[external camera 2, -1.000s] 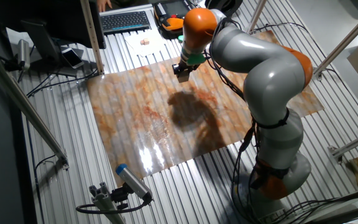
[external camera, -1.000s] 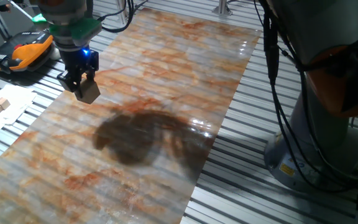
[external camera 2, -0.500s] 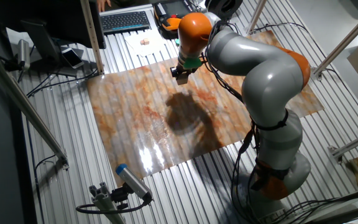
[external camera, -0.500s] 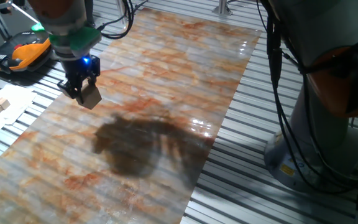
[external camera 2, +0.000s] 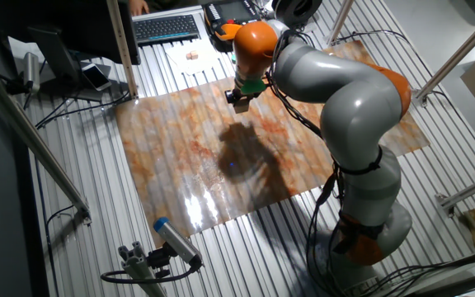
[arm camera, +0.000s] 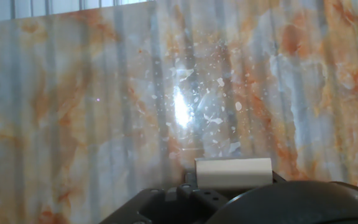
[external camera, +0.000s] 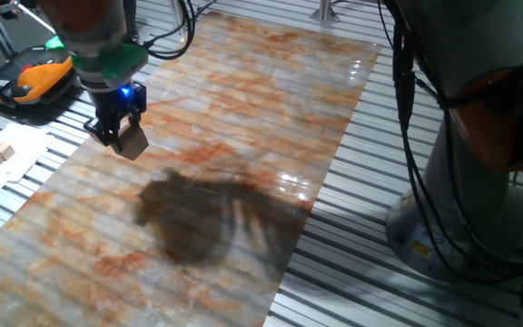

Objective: Pick up the small block on the left and move it to the right

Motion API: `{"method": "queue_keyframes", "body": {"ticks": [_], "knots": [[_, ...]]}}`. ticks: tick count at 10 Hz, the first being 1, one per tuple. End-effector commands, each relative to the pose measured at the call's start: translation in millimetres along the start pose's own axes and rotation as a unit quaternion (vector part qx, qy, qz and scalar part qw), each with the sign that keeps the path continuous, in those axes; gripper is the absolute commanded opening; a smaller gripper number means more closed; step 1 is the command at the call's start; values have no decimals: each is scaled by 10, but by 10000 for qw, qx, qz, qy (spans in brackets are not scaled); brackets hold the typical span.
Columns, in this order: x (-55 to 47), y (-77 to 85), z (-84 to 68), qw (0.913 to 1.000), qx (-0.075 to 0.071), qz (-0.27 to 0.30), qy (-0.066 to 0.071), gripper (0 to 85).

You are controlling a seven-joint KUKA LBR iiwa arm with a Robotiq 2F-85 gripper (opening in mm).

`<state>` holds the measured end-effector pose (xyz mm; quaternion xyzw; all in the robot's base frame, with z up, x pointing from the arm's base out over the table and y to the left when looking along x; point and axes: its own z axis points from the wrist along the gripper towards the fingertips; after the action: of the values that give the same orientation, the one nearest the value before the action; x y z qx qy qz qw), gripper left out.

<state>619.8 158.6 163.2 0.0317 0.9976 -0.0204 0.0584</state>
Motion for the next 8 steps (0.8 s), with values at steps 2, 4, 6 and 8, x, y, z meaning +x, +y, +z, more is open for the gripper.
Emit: {"method": "queue_keyframes", "body": {"ticks": [2,4,6,8], "knots": [[0,1,0,9996,-21,-260,131,0],[0,1,0,9971,-217,-721,78,0],[0,1,0,9932,-338,-1109,118,0],[0,1,0,9920,-120,-1244,167,0]]}}
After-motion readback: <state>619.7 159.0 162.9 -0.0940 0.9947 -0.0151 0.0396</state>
